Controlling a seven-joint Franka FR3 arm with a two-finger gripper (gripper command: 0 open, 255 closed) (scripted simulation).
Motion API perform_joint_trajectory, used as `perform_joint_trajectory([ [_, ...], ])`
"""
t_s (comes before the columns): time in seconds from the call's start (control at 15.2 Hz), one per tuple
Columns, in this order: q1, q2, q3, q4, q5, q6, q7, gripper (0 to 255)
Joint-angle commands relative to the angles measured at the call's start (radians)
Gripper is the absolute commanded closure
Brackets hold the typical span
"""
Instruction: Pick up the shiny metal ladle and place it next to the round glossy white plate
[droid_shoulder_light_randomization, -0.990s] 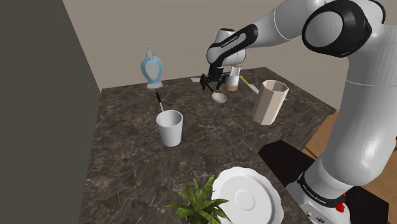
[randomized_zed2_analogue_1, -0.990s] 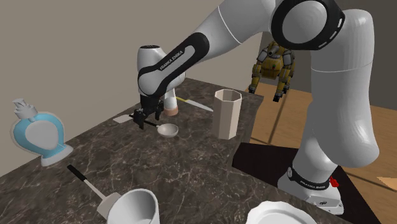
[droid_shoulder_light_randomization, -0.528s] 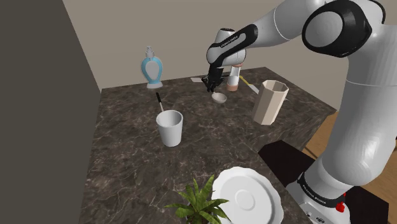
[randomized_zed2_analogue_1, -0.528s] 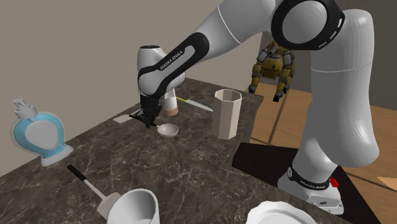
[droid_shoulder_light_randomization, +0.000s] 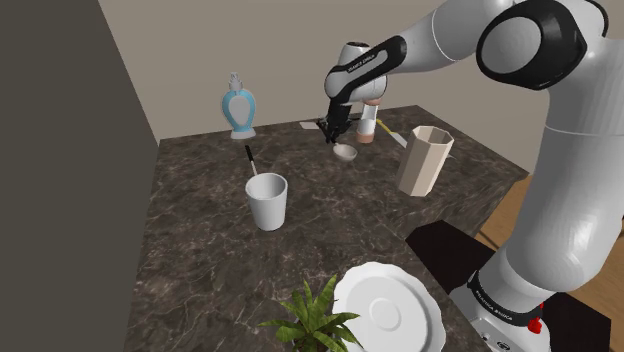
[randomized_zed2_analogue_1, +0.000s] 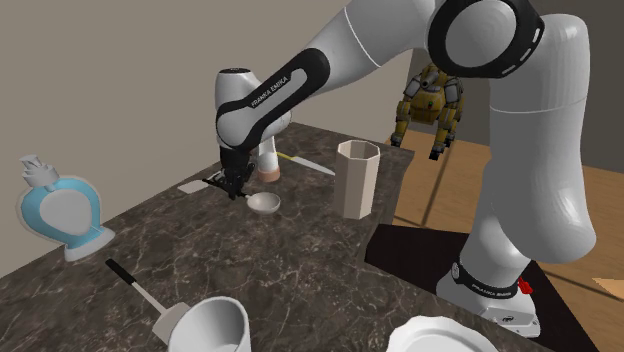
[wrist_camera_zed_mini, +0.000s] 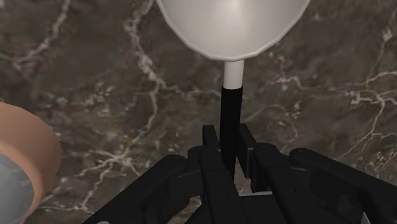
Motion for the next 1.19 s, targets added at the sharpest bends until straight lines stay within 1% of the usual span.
perform_joint_trajectory([
  [0.0, 0.001, -0.014, -0.001, 0.006, -0.003, -0.020, 0.004, 255],
  [1.12, 0.004, -0.106, -0.008, 0.115, -0.023, -0.220, 0.027, 255],
])
